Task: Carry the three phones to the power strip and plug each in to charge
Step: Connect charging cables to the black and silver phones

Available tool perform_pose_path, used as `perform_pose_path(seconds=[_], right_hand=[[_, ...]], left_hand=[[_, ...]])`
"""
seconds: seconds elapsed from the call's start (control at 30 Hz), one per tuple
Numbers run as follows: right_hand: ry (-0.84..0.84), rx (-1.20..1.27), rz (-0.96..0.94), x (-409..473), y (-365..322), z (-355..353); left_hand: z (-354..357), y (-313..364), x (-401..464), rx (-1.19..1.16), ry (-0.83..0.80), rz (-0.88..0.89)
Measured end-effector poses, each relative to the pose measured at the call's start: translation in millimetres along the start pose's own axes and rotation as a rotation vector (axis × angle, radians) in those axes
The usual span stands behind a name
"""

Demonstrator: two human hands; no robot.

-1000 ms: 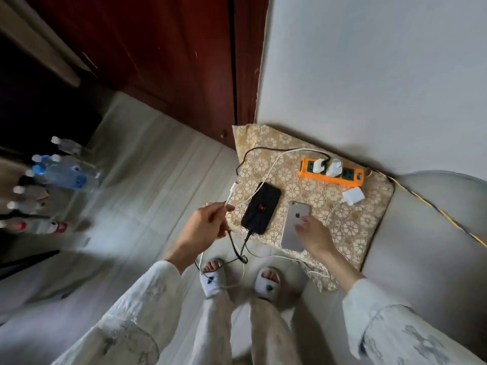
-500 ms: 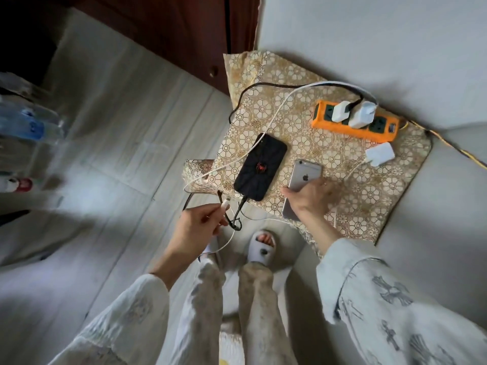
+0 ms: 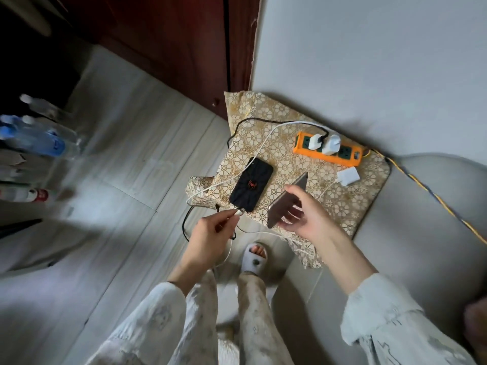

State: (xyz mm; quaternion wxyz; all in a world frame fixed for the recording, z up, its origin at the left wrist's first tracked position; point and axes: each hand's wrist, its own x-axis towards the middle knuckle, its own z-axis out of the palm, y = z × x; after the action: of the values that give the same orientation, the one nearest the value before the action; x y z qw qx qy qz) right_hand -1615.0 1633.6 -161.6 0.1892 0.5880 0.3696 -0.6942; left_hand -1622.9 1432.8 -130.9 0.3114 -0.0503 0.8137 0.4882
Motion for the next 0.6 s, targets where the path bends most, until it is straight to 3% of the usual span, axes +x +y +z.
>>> perform_pose_path(seconds=[0.13, 0.3, 0.6], right_hand=[[-0.229, 0.148, -0.069, -83.5, -34.0, 17.5], [-0.356, 0.226, -0.179, -185.7, -80.1, 38.1], [-0.465, 0.204, -0.332, -290.6, -102.1, 53.8]], left_hand=[[-22.2, 67.5, -31.4, 0.048, 0.048, 0.195], [-55.3, 150.9, -78.8, 0.092, 0.163, 0.479], [-87.4, 220.3, -128.5, 0.090, 0.311, 0.662]])
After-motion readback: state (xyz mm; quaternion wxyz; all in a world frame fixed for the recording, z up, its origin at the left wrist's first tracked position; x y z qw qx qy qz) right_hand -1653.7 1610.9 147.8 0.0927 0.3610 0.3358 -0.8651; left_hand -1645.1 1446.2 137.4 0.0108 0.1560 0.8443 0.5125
